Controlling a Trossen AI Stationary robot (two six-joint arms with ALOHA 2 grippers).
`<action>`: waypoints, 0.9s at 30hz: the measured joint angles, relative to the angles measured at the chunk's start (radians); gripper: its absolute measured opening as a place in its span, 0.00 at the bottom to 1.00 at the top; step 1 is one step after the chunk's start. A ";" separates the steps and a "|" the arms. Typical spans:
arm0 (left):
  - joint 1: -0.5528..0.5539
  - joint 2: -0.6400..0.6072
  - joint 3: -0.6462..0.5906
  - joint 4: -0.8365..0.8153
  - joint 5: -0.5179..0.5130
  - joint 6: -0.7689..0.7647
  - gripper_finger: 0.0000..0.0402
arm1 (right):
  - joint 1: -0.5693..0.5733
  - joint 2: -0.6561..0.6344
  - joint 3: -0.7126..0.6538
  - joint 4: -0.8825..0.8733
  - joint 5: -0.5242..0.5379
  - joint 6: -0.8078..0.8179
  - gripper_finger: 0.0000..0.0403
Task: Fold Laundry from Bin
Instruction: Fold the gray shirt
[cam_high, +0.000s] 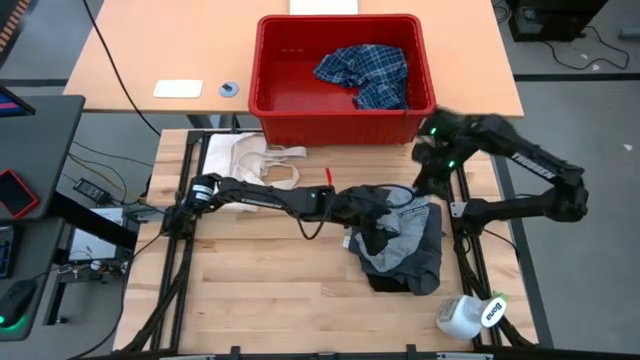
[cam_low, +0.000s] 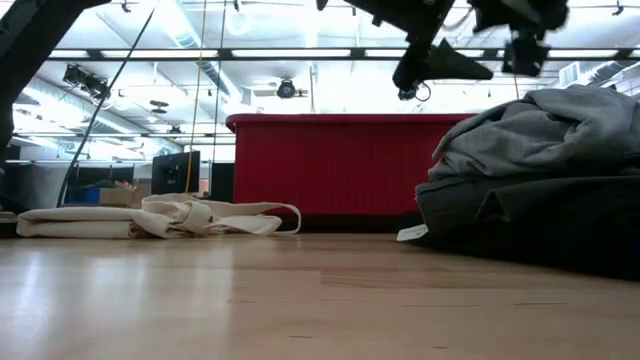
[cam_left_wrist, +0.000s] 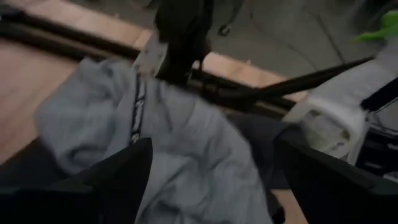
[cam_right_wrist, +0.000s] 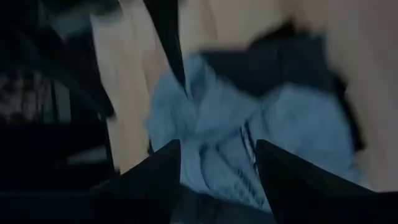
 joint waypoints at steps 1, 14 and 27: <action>0.004 -0.001 0.000 -0.021 -0.002 -0.011 0.88 | 0.016 -0.001 -0.039 0.006 0.010 0.004 0.54; 0.113 0.059 -0.001 -0.105 0.128 -0.026 0.85 | 0.147 -0.020 -0.223 0.192 0.215 0.167 0.53; 0.101 0.125 -0.002 0.007 0.212 0.060 0.44 | 0.149 -0.166 -0.224 0.314 0.352 0.305 0.53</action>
